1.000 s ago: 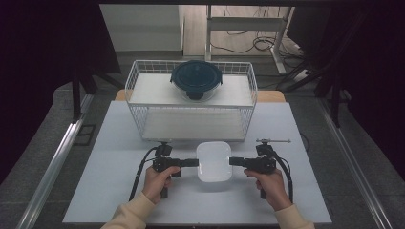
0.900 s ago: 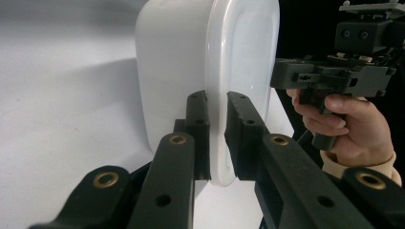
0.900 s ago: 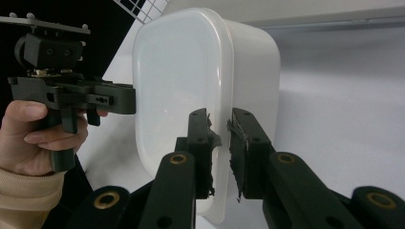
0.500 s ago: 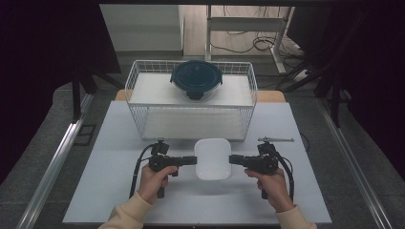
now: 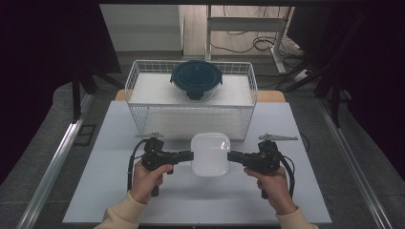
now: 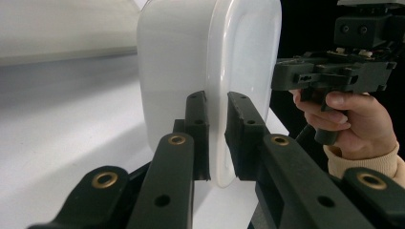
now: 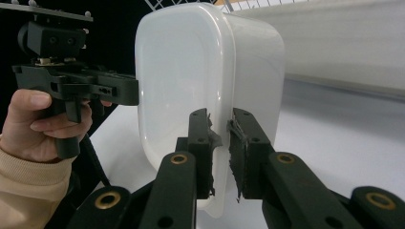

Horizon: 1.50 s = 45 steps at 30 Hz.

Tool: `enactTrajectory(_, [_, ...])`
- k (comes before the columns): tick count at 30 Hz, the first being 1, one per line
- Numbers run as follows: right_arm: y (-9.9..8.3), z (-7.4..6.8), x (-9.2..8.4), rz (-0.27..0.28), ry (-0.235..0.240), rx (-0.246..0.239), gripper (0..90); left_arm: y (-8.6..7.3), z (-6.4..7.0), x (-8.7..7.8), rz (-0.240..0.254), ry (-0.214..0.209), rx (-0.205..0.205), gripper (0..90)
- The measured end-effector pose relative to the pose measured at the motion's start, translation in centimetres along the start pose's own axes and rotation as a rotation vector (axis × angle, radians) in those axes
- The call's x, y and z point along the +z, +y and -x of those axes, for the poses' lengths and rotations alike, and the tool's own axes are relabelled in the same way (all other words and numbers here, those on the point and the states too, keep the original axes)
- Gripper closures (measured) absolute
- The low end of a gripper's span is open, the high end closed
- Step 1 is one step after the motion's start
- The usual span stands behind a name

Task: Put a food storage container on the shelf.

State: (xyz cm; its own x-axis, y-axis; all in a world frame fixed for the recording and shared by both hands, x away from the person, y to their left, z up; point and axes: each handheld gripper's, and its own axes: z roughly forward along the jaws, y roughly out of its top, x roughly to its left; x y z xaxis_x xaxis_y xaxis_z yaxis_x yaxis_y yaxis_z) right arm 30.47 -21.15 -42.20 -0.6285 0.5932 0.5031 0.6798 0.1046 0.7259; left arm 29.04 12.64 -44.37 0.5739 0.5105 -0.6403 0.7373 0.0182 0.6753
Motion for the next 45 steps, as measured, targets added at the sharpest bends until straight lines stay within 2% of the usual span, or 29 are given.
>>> enactTrajectory(8, [0.8,-1.0,-0.4,0.012,0.02,-0.028,78.9,0.7,0.7,-1.2,0.011,-0.01,0.023,80.3])
enactTrajectory(13, [1.8,-1.7,-0.4,0.027,0.028,-0.046,78.9,1.8,1.3,-2.1,0.022,0.009,0.037,80.3])
enactTrajectory(14, [2.1,-1.8,-0.3,0.029,0.032,-0.047,78.9,2.1,1.4,-2.4,0.026,0.011,0.05,80.3])
enactTrajectory(18, [3.6,-2.8,-0.6,0.044,0.048,-0.072,79.1,3.4,2.4,-3.7,0.044,0.021,0.083,80.3])
enactTrajectory(23, [6.2,-4.8,-1.3,0.068,0.053,-0.122,79.2,5.6,3.9,-5.5,0.078,0.024,0.126,80.3])
enactTrajectory(28, [8.7,-6.2,-2.0,0.086,0.053,-0.158,79.2,7.7,4.9,-6.8,0.099,0.019,0.141,80.3])
enactTrajectory(34, [10.9,-7.2,-2.3,0.093,0.043,-0.179,79.2,9.6,5.5,-7.5,0.106,0.022,0.157,80.2])
enactTrajectory(45, [13.7,-8.3,-3.1,0.107,0.034,-0.202,79.1,12.4,6.6,-8.5,0.113,0.023,0.179,80.1])
